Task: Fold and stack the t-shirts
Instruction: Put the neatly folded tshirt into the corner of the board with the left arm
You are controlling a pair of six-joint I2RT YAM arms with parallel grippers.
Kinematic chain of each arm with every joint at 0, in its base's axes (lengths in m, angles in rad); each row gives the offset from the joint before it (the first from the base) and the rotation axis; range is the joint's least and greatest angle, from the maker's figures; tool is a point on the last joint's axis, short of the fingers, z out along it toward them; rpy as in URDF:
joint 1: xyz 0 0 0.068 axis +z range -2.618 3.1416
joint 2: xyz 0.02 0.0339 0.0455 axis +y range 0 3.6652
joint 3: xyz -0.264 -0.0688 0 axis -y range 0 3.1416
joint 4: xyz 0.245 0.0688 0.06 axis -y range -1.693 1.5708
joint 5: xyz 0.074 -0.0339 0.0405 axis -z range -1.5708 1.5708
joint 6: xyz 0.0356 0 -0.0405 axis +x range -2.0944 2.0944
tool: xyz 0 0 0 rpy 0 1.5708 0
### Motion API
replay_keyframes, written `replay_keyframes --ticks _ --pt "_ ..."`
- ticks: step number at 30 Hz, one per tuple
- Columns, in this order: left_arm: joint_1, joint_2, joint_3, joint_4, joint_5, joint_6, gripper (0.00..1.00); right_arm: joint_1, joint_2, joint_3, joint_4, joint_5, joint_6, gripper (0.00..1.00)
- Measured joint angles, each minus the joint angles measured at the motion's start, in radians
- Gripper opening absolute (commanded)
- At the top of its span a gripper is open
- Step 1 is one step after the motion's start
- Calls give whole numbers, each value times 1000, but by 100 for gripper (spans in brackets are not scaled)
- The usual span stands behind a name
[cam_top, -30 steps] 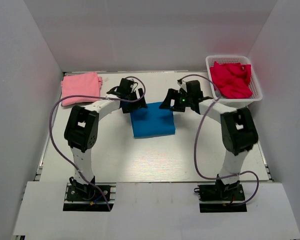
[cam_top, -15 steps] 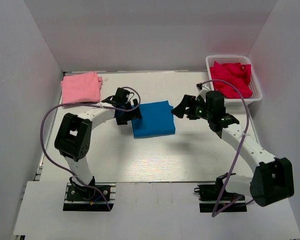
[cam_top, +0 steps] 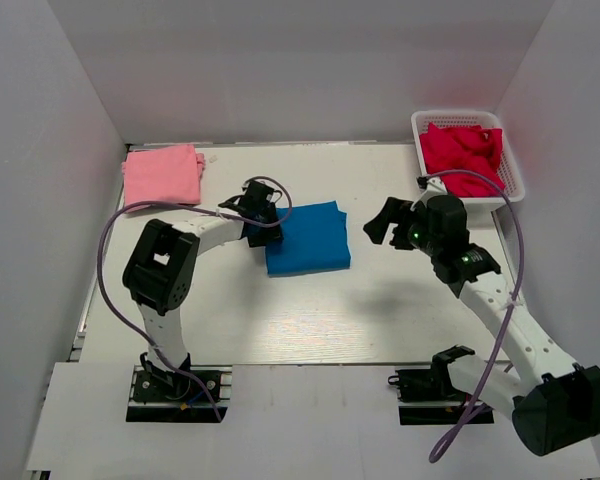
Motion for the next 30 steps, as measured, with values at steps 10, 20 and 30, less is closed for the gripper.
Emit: replay_keyframes --ticks 10,20,30 --pt "-18 132 165 -4 -56 8 0 -1 -132 -10 -78 157 -16 90" --pt "-8 205 377 -173 -313 272 0 -1 -156 -36 -93 229 -42 90" --pt "94 197 509 -177 -561 541 0 -1 -111 -98 -27 249 -58 90"
